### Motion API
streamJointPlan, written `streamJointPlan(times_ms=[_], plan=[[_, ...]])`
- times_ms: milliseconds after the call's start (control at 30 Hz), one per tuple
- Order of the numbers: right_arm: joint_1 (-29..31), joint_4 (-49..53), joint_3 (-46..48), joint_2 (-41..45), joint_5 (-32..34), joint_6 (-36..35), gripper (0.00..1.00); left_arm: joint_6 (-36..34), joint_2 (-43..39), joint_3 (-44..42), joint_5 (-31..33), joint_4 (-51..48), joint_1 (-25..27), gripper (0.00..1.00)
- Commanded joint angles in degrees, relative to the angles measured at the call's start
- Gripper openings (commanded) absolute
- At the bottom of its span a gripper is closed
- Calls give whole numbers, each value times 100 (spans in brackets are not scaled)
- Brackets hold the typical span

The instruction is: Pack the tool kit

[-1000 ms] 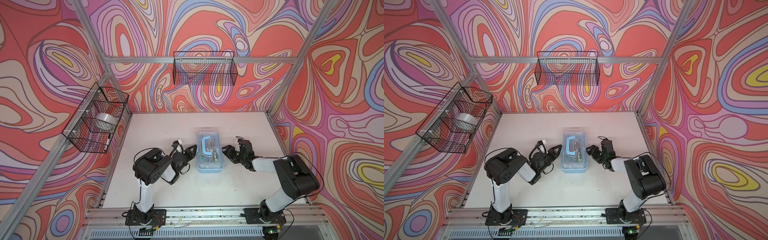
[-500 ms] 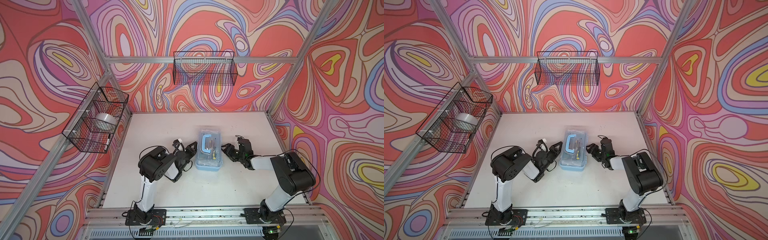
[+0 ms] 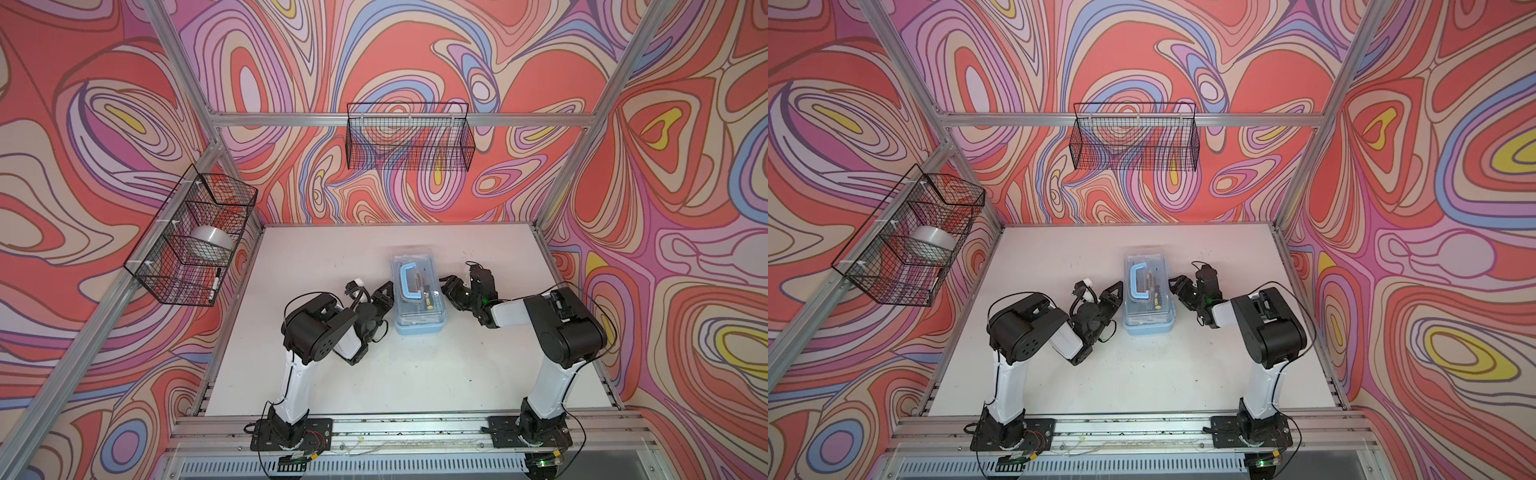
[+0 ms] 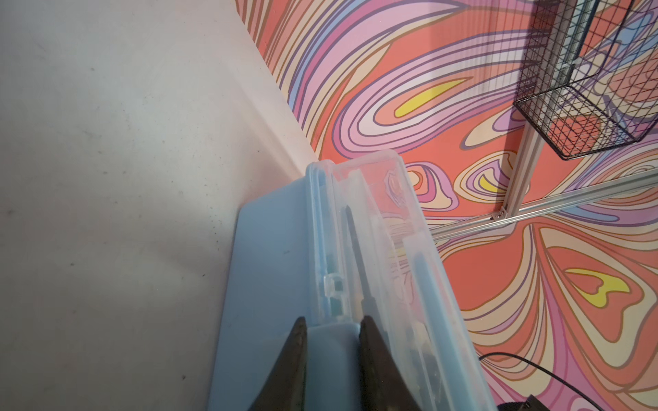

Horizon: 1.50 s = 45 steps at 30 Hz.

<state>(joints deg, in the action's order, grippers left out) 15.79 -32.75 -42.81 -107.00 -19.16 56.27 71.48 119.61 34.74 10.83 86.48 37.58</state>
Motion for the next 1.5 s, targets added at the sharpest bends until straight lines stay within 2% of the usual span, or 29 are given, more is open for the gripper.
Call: streamJointPlan(times_ms=[0,133,333,567,867,967,1067,1167,1267,1300,1367,1467], plan=[[983,33,1,-296,-1283,-29,71,-121,154,150,-1929,-825,794,27],[910,229,66,-168,-1183,-81,72,-407,-192,-79,-1804,-851,668,29],[900,761,210,353,-884,-44,71,-228,-280,-265,-2000,-855,209,33],[899,1278,407,705,-353,-190,72,-372,-500,-292,-2066,-1038,126,37],[777,1315,263,584,-395,-256,72,-744,-997,-280,-1979,-1937,9,42],[690,1338,305,629,-372,-304,73,-850,-1199,-428,-1869,-2058,-91,49],[579,1559,363,818,-264,-473,75,-1166,-1684,-734,-1541,-2530,-128,57],[488,1959,361,1176,-70,-758,79,-1633,-2425,-767,-1105,-3586,-176,61],[442,2669,198,1695,398,-1201,91,-2224,-3358,-615,-404,-4997,-225,65],[434,2945,117,1913,615,-1369,98,-2496,-3681,-580,-47,-5507,-225,69],[425,3528,-95,2355,1083,-1802,98,-3016,-4191,-161,534,-6366,-262,77],[424,4524,-551,3024,2498,-2695,98,-3780,-4780,296,1478,-7607,-413,88]])
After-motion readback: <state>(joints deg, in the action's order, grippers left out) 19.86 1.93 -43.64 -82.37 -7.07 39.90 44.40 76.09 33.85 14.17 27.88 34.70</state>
